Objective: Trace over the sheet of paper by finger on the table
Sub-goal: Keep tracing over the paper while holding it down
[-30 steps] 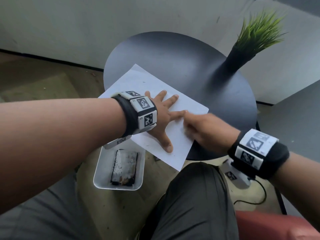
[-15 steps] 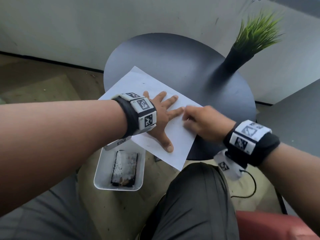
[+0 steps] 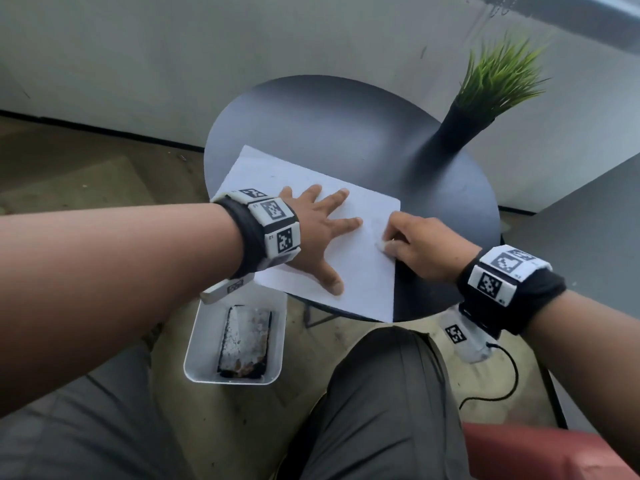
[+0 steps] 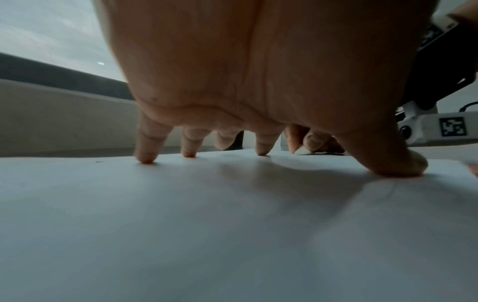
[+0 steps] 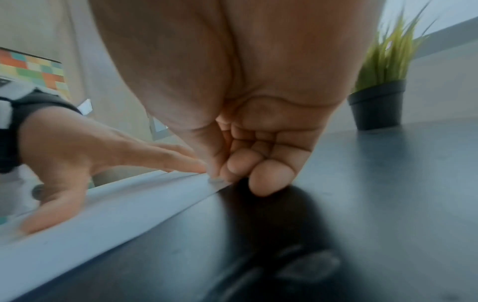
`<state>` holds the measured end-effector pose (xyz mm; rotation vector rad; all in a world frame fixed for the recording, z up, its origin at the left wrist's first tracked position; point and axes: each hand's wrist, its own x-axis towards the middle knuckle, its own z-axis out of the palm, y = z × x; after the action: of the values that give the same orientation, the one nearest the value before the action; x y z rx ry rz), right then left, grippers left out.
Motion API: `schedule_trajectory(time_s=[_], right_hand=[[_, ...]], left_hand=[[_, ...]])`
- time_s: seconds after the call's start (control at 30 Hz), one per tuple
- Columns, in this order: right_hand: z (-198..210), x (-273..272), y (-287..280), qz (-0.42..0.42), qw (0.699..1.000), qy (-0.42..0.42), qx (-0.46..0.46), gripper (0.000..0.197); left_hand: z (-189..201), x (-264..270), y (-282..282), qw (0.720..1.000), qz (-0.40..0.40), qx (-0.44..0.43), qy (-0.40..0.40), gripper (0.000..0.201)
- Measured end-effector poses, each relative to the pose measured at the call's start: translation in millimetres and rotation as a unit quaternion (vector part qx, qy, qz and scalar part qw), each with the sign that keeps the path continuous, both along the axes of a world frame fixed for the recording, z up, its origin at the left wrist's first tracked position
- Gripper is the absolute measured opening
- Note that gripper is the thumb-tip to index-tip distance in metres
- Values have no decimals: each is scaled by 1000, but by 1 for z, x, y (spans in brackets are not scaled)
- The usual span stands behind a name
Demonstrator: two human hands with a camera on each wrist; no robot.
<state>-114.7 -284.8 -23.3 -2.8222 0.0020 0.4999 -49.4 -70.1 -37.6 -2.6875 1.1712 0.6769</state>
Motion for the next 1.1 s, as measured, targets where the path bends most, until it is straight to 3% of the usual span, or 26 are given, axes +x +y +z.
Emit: schedule_trajectory(time_s=[0.13,0.3,0.33,0.37,0.47,0.5,0.57,0.63,0.7,0.97,1.1], right_hand=[[-4,0,-1,-54,998,-18,-19,12],[-1,-40,45,207,978,-31,-6,13],[0,-40,43,220,975,-17,-2,11],[0,-34,36,198,980,-10,-3,9],[0,-10,15,10,999,-19,-39,10],[-2,-9,16,-9,998,-26,-57,12],[-3,-19,36,50,996,-29,-69,13],[-3,-36,60,150,988,-18,-18,12],[1,-36,60,173,985,-5,15,10],[1,6,-3,-40,999,5,-31,16],[1,-3,28,-27,999,-5,-47,15]], left_hand=[[-4,8,14,1000,-27,5,-3,123],[-4,7,11,1000,-23,20,0,124],[-3,7,10,999,-22,23,2,125],[-3,7,9,999,-21,25,3,125],[-3,6,5,1000,-14,27,-1,124],[-3,5,4,1000,-12,28,-4,123],[-2,4,3,999,-9,29,-9,123],[-3,3,3,1000,-7,28,-8,124],[-3,2,3,1000,-5,26,-6,123],[4,10,29,1000,-23,15,6,117],[0,7,29,1000,-17,10,8,120]])
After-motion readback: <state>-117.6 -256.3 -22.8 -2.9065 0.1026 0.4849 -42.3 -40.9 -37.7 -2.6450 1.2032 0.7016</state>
